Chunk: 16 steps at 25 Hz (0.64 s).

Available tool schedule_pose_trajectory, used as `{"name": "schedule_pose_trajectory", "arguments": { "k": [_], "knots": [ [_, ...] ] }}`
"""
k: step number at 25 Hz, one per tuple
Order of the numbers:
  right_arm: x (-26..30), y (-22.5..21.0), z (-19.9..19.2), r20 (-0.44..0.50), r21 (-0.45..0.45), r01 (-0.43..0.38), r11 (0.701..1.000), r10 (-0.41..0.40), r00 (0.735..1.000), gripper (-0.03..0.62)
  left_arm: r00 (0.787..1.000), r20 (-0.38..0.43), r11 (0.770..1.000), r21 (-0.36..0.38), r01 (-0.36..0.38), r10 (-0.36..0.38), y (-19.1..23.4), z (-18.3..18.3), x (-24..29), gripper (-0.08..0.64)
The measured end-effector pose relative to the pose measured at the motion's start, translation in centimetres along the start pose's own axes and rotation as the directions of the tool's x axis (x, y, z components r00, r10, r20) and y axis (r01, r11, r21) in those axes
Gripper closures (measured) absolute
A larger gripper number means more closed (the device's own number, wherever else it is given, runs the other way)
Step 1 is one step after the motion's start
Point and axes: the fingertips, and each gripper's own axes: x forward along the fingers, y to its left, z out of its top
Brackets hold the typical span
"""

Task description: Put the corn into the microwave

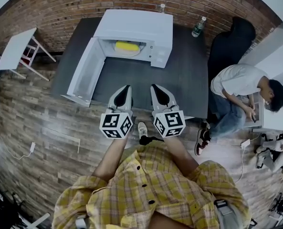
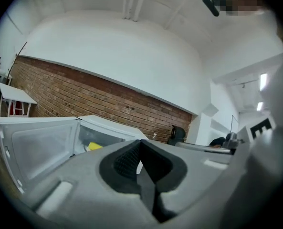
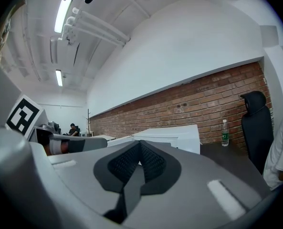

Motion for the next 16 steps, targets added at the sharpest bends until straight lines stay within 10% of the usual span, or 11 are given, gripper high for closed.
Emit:
{"name": "schedule_pose_trajectory", "arguments": {
  "k": [16],
  "knots": [
    [-1.2,-1.1,-1.4,-0.001,-0.012,-0.026,1.000,0.026,1.000,0.589,0.998,-0.006,0.993,0.096,-0.064,0.065,-0.5,-1.0,-1.4,0.561]
  ]
}}
